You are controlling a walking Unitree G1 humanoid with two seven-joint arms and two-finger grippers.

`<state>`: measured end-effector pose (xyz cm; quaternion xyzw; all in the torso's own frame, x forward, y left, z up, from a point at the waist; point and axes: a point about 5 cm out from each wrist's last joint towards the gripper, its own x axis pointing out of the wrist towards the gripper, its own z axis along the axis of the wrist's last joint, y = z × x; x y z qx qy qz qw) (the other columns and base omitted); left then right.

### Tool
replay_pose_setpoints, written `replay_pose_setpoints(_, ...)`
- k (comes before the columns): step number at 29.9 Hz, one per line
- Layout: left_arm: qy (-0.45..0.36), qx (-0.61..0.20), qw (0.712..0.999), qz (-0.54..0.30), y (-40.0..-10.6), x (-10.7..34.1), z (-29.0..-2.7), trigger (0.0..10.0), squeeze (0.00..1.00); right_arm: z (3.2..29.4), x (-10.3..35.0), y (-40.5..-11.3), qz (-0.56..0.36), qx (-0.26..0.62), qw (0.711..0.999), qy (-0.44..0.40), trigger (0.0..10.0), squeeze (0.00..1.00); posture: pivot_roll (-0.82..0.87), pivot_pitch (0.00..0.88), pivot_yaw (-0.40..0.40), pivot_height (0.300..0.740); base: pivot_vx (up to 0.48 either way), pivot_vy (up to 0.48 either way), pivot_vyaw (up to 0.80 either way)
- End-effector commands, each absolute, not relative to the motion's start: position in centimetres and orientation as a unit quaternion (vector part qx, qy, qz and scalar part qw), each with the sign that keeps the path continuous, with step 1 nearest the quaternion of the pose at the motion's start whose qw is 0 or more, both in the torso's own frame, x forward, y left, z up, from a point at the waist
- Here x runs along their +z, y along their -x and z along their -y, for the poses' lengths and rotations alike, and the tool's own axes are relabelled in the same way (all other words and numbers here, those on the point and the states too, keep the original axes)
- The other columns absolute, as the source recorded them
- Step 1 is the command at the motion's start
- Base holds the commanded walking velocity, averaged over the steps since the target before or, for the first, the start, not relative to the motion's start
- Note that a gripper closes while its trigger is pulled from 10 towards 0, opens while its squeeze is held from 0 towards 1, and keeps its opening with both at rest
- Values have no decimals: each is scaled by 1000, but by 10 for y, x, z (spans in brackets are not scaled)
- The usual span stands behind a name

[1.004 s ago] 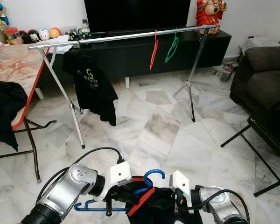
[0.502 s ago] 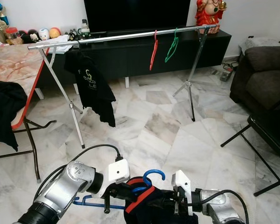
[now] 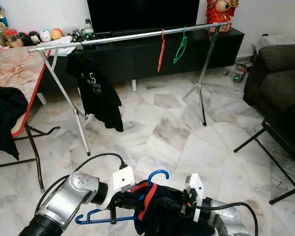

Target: Hang hanger

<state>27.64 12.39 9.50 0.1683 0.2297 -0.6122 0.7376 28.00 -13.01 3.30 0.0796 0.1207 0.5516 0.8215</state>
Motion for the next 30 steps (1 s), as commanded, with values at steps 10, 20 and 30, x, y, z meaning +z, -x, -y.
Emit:
replay_pose_setpoints(10,-161,-629,722,-238,-270,90,-119,0,0,129,54,-295,-45,513,847,-133,0,0,48,102,68,740,0,0,0)
replay_pose_setpoints(20,-159,-629,722,-239,-269,89,-118,0,0,132,53,-293,-59,524,840,-128,10000,1000,49,104,62,740,0,0,0)
replay_pose_setpoints(30,-160,-630,721,-240,-269,89,-118,0,0,131,57,-294,-43,527,838,-134,3373,0,49,104,63,740,0,0,0)
